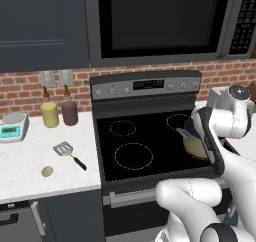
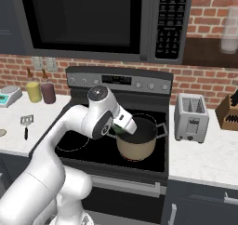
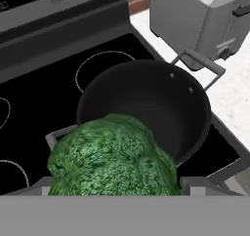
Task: Put the garlic and broccoli in the pot. Retrieve the spatula and lightly stir the vegetables in the pot.
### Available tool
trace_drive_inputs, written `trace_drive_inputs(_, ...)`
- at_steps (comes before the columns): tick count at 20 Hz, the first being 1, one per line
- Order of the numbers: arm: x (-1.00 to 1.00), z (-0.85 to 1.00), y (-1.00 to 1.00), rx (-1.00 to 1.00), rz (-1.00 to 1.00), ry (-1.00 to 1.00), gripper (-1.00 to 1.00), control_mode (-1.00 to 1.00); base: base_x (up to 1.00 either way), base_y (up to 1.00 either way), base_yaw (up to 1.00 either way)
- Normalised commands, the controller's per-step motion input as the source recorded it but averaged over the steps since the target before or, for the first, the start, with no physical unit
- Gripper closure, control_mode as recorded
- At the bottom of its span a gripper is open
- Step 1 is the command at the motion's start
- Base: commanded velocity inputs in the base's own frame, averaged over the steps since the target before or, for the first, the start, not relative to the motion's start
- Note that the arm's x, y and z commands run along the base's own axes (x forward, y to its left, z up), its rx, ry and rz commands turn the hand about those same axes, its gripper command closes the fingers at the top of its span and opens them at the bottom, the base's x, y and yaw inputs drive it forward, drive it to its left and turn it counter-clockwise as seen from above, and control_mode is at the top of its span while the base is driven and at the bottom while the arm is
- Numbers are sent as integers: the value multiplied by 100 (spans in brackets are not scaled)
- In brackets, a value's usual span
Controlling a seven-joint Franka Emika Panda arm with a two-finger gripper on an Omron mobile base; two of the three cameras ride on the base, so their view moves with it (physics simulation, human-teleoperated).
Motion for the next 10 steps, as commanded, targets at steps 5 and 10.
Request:
trace_drive_inputs(5,38,-10,-36,19,0,9,100,-100,0,0,0)
trace_drive_inputs(10,23,-5,-36,9,0,12,100,-100,0,0,0)
